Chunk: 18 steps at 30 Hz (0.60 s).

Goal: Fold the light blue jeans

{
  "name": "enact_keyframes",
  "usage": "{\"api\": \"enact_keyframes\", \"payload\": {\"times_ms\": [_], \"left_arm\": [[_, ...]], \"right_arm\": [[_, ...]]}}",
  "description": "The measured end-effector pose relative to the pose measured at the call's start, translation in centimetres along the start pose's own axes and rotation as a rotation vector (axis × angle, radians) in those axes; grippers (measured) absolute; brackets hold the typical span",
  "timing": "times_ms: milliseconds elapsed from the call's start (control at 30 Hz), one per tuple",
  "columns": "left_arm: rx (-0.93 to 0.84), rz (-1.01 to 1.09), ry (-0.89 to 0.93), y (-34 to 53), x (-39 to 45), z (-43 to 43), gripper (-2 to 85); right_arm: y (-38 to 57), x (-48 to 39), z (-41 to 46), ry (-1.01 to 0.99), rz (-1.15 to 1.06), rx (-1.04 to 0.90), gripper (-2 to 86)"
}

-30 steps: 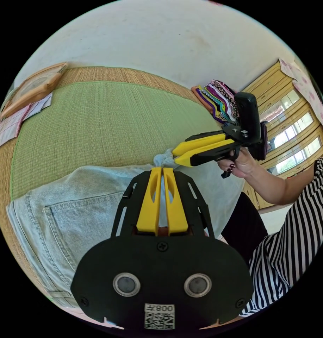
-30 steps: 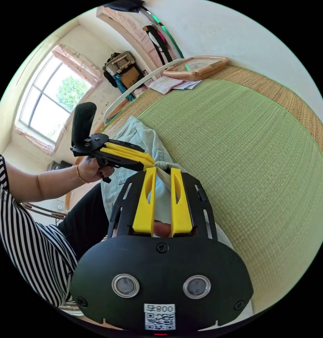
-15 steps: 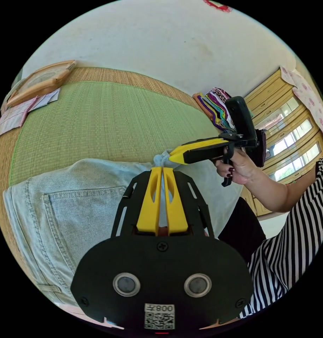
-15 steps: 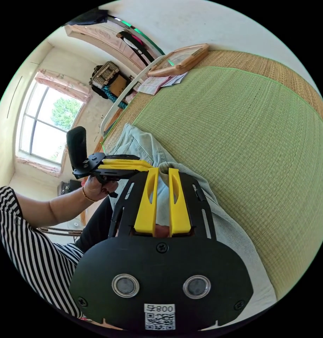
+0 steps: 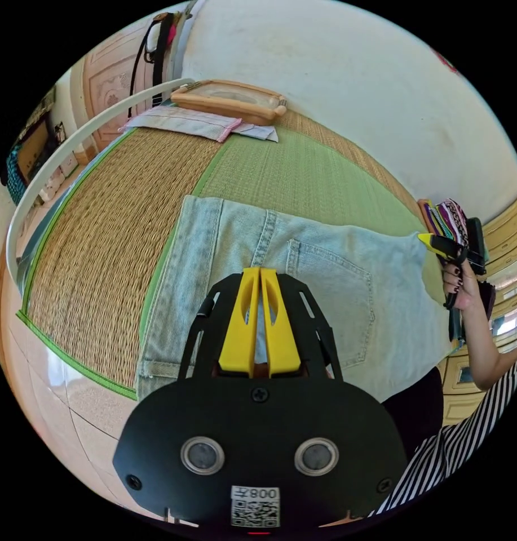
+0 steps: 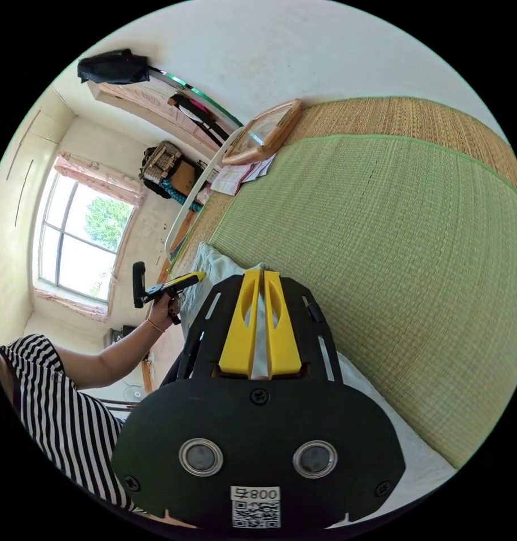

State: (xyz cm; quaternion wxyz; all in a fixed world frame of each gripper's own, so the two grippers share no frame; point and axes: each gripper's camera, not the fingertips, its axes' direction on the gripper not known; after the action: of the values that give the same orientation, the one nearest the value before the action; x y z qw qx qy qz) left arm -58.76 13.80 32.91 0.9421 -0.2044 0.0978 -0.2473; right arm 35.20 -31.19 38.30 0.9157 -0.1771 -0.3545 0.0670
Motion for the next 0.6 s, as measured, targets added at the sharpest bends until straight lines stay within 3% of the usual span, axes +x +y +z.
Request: {"api": "enact_keyframes", "payload": {"times_ms": [333,600], "left_arm": [[-0.006,0.035,-0.043,3.0,-2.1,-0.8,0.1],[0.000,0.005,-0.012,5.6,-4.9,-1.5,0.1]], "right_arm": [[-3.2,4.6,6.3,0.065,0.140,-0.133,0.2],[-3.6,2.3,6.3,0.105,0.087,-0.096,0.2]]}}
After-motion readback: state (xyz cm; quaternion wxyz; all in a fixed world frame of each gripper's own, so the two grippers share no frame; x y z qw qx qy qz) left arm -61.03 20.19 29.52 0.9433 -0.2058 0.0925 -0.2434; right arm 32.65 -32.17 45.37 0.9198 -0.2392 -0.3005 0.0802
